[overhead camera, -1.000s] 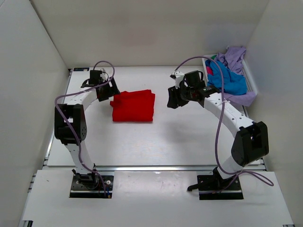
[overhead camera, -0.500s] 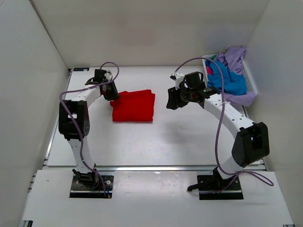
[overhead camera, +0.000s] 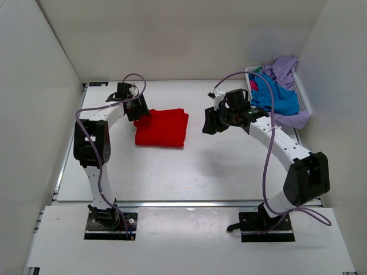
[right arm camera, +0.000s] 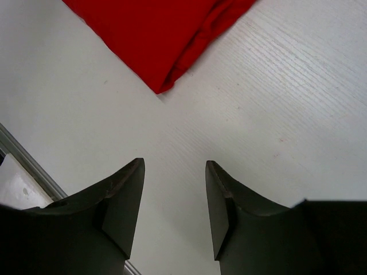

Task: Fold and stack the t-shirts
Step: Fold the long partially folded tshirt into a neat square, then put the neatly folded tshirt into the corner of the board with the left arm

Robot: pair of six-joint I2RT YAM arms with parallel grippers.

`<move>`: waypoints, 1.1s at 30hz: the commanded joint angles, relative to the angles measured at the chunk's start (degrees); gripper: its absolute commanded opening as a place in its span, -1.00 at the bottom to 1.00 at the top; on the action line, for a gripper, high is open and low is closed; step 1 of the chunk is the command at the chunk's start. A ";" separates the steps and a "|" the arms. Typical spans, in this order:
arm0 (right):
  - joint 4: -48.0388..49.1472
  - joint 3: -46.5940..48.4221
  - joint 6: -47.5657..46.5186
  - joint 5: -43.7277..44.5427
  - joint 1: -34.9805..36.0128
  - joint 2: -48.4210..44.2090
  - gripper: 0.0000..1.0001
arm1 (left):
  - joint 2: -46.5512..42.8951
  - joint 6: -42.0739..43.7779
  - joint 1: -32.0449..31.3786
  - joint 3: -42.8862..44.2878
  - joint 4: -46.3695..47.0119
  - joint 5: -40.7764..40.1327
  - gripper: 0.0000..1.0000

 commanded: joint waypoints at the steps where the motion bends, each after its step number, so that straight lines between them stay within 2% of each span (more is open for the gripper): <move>1: 2.55 -0.72 0.87 -1.04 -0.43 -3.33 -0.11 | -9.70 -0.21 2.59 -1.68 -0.16 2.15 0.43; 3: 2.73 -1.07 0.96 -1.04 -0.26 -3.42 -0.12 | -10.24 3.73 3.55 -1.25 -5.95 3.73 0.58; 6: 2.91 -1.42 1.14 -1.65 0.18 -4.29 -0.13 | -10.51 8.31 2.42 -1.07 -11.76 -0.03 0.60; 11: 3.35 -2.30 1.93 -1.66 0.53 -5.26 -0.11 | -9.81 9.12 0.84 -5.99 -12.14 -3.20 0.59; 15: 3.78 -2.66 2.37 -2.18 0.71 -5.87 -0.12 | -6.65 8.76 -0.91 -6.34 -12.83 -5.75 0.58; 21: 4.05 -4.41 2.46 -2.97 -0.52 -7.19 -0.13 | -2.52 7.80 -4.17 -3.98 -11.52 -6.55 0.61; 27: 4.31 -4.77 2.64 -3.05 -0.87 -7.11 -0.13 | 3.72 8.93 -9.44 3.22 -17.22 -12.43 0.60; 30: 4.14 -4.68 2.55 -3.32 -1.22 -7.54 -0.13 | 5.04 8.06 -11.11 3.68 -18.11 -13.14 0.41; 31: 4.49 -4.85 2.63 -3.32 -1.31 -7.55 -0.12 | 5.48 7.97 -11.12 3.85 -17.93 -12.27 0.21; 32: 4.58 -4.94 2.55 -3.58 -1.49 -7.55 -0.13 | 5.92 7.97 -11.20 4.11 -17.85 -11.82 -0.06; 33: 4.05 -5.64 2.37 -3.24 -1.49 -7.72 -0.13 | 5.75 8.14 -10.94 4.03 -17.67 -11.73 -0.21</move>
